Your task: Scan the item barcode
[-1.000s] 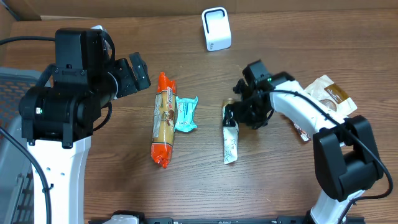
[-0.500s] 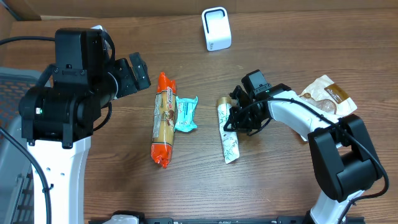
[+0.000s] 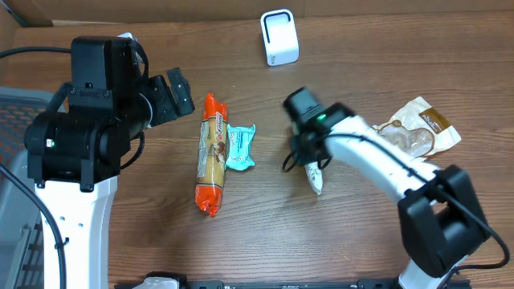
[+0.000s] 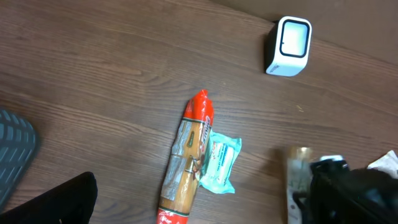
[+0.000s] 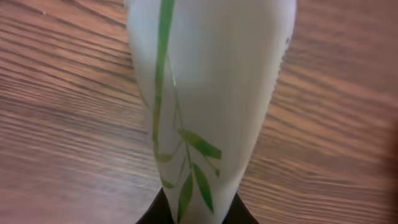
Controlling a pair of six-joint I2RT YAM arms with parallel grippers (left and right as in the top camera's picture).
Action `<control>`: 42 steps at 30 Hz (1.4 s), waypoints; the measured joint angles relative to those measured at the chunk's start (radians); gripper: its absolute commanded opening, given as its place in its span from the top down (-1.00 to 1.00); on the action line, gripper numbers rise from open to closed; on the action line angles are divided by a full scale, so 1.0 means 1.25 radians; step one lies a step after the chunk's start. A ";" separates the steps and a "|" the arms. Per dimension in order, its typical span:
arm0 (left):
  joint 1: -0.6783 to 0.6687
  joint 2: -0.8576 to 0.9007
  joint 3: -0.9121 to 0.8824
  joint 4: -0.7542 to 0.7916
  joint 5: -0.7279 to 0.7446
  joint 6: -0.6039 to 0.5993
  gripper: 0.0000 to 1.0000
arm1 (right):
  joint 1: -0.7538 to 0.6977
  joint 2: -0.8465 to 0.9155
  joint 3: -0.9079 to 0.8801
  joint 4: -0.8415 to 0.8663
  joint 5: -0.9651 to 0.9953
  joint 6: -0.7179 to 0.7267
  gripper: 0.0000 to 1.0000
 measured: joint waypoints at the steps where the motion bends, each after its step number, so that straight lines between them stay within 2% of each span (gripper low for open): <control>1: 0.000 0.000 0.000 0.000 0.000 0.000 -0.99 | 0.027 0.001 0.000 0.000 0.044 0.002 0.74; 3: 0.000 0.000 0.000 0.001 0.000 0.000 -0.99 | 0.070 0.002 0.000 0.001 0.091 0.006 0.55; 6: 0.000 0.000 0.000 0.000 0.000 0.000 -0.99 | 0.133 0.021 0.000 0.000 0.135 0.037 0.11; 7: 0.000 0.000 0.000 0.000 0.000 0.000 -0.99 | 0.143 0.027 0.000 0.001 0.139 0.043 0.10; 20: 0.000 0.000 0.000 0.000 0.000 0.000 -0.99 | 0.155 0.043 0.000 0.072 -0.086 0.073 0.12; 28: 0.000 0.000 0.000 0.000 0.000 0.000 -0.99 | 0.089 0.043 0.041 0.024 -0.175 0.065 0.21; 33: 0.000 0.000 0.000 0.000 0.000 0.000 -0.99 | 0.049 0.043 0.074 0.015 -0.288 0.036 0.24; 42: 0.000 0.000 0.000 0.000 0.000 0.000 -0.99 | 0.099 0.045 0.034 0.005 -0.414 0.065 0.24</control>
